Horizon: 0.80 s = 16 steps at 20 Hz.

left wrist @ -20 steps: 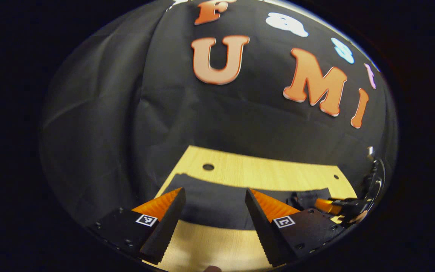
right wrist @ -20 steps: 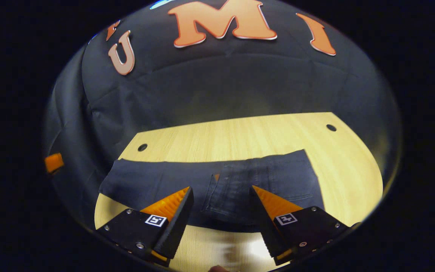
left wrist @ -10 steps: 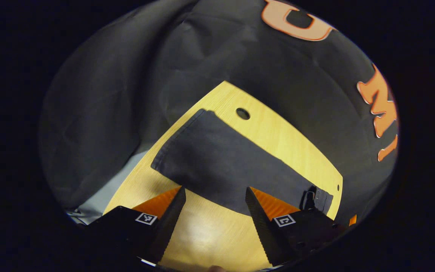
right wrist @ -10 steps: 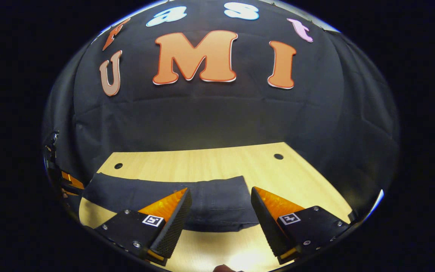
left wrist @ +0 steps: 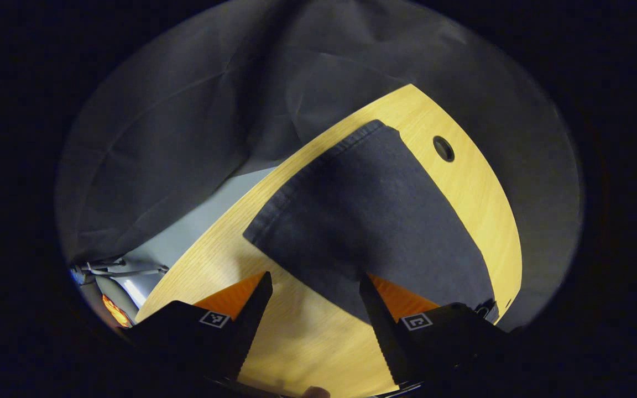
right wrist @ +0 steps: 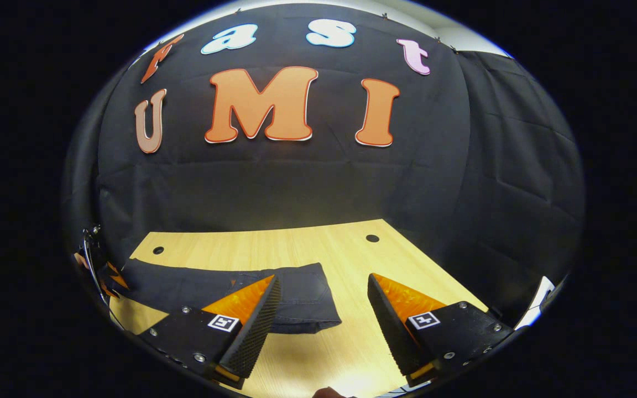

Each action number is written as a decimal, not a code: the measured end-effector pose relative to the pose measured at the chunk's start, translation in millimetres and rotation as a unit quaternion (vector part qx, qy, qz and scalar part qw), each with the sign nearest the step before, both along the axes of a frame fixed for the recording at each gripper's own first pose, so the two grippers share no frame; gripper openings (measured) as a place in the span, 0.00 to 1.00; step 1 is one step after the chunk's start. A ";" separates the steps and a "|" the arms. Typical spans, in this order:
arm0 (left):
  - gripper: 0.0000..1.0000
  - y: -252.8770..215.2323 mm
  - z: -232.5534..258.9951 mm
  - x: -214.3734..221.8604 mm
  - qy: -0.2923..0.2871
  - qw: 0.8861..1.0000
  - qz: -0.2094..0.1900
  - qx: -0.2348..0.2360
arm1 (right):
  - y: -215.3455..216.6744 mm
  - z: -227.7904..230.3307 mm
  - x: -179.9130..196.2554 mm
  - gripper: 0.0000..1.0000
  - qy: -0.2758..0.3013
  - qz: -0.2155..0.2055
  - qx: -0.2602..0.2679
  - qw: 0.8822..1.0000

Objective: Grasp the waist and the cuffs of the jeans and fold them to make the two legs overlap; first hold the waist and fold one-third of the jeans toward the cuffs, then hold the cuffs and fold the remaining one-third in the same direction to finish folding.

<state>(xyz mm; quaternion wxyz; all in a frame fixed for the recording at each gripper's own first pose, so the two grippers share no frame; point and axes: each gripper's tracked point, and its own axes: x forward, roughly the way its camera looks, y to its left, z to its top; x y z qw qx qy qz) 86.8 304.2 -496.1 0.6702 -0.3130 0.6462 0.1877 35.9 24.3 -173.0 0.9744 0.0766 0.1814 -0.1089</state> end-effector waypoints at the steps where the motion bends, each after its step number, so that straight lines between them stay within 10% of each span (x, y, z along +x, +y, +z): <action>1: 0.96 1.7 -4.0 0.9 0.007 1.000 0.002 0.008 | -4.7 0.2 -2.0 0.95 0.000 -0.004 -0.001 1.000; 9: 0.96 6.0 -15.7 7.7 0.037 0.996 0.010 0.083 | -8.2 11.7 17.4 0.95 -0.011 0.022 -0.006 1.000; 11: 0.81 2.3 -15.4 17.3 0.000 0.996 -0.005 0.091 | -4.2 11.8 22.3 0.95 -0.015 0.034 0.004 0.999; 14: 0.10 -7.7 -20.5 29.2 -0.062 0.993 -0.022 0.099 | -9.1 4.4 24.6 0.96 -0.010 0.049 -0.007 0.999; 16: 0.06 -11.2 -16.8 28.6 -0.097 0.990 -0.025 0.096 | -12.7 2.5 25.6 0.96 -0.007 0.062 -0.004 0.998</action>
